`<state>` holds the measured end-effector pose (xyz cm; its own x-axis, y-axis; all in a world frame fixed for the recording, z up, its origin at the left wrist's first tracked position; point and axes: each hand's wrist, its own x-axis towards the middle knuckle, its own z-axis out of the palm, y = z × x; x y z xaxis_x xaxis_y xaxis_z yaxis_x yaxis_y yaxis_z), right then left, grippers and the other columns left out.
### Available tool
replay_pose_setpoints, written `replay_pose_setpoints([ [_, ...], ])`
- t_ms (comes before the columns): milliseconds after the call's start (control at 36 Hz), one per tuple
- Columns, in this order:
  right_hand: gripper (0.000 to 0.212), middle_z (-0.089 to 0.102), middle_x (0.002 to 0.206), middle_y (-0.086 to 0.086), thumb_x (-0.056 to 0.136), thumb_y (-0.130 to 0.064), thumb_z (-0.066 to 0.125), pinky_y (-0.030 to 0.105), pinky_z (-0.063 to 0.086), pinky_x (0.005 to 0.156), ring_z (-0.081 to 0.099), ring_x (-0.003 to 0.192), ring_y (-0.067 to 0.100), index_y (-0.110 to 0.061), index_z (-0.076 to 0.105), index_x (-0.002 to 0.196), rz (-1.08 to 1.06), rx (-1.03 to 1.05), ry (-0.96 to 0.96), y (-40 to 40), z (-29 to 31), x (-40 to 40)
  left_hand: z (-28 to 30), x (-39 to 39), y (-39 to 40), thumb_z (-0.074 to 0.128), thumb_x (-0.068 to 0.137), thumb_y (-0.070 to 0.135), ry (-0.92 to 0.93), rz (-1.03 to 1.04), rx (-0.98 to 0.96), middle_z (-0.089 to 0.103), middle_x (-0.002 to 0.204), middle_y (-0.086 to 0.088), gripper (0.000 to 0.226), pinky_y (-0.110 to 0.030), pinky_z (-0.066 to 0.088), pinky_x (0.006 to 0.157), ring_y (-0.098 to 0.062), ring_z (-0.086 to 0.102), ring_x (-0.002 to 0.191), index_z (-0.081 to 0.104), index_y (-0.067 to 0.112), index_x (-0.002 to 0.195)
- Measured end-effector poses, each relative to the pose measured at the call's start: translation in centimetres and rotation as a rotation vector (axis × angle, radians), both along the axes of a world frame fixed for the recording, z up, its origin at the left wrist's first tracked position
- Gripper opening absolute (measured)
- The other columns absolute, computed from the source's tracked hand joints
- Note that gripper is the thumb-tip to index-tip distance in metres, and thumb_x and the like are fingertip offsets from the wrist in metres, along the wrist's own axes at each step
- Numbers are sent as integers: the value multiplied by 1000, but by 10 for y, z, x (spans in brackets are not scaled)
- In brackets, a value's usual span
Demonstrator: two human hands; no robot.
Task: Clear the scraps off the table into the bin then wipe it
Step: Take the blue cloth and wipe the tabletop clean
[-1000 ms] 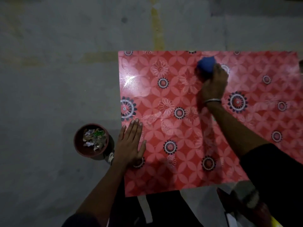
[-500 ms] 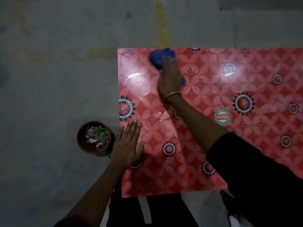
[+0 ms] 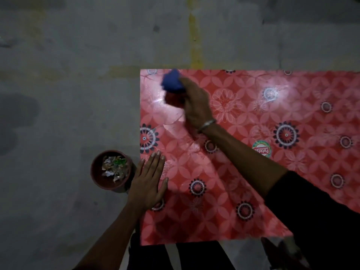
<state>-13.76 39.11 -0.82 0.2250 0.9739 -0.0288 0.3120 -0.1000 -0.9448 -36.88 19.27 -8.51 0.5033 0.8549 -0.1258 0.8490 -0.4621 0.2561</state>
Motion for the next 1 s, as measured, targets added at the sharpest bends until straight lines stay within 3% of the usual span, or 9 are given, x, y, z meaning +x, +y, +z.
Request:
replay_pose_setpoints([
  [28,29,73,125,14,109,-27,54,53,61,93,74,110,33,-14,66,132,-94,10,-27,-5,2,27,0,-1,0,50,106,45,3,-2,-2,18,179,-9,76,-55,19,134,-26,18,167,25,11,169],
  [111,31,69,131,1,113,-18,42,35,60,97,68,119,9,-23,60,137,-294,84,-420,-19,-17,127,0,0,2,49,106,46,16,-6,0,17,179,-9,76,-54,17,134,-27,18,167,25,11,169],
  [167,42,65,138,5,108,-19,34,41,55,104,65,124,18,-20,54,146,-440,-25,-683,-26,-35,193,-3,1,2,47,106,47,18,-8,-4,17,179,-10,76,-54,16,134,-27,17,167,25,11,169],
  [222,52,56,150,12,103,-26,36,49,46,111,57,134,31,-15,47,153,-544,-201,-782,-32,-51,245,-4,1,3,47,107,47,22,-11,-2,16,179,-10,76,-54,16,134,-27,17,167,25,11,169],
  [333,65,30,169,5,104,-53,28,54,25,121,24,158,23,-23,32,162,-558,-472,-865,-31,-59,273,-3,3,3,47,107,47,23,-7,-9,16,179,-10,76,-54,15,135,-26,15,167,23,11,169],
  [528,65,16,173,2,107,-51,24,56,17,125,13,160,23,-24,15,166,-414,-500,-887,28,-61,204,-3,3,2,43,108,48,20,-5,-22,14,180,-9,75,-54,16,134,-26,15,167,22,11,170],
  [639,58,18,173,1,109,-41,25,58,12,124,11,161,23,-27,19,165,-251,-426,-837,66,-63,127,-3,4,2,36,109,50,22,-8,-44,14,180,-9,73,-55,17,134,-25,15,167,22,11,170],
  [750,60,32,167,6,102,-28,35,58,21,124,24,156,25,-25,30,162,-98,-308,-817,83,-64,41,-3,3,3,29,111,52,21,-8,-68,12,180,-8,73,-55,16,134,-24,12,168,20,12,170],
  [1000,77,10,174,2,97,-15,44,53,20,124,6,161,19,-25,13,166,280,-168,-782,100,-70,-98,-4,1,3,42,109,46,23,-24,-7,18,179,-10,72,-57,22,132,-27,16,167,25,9,169],
])
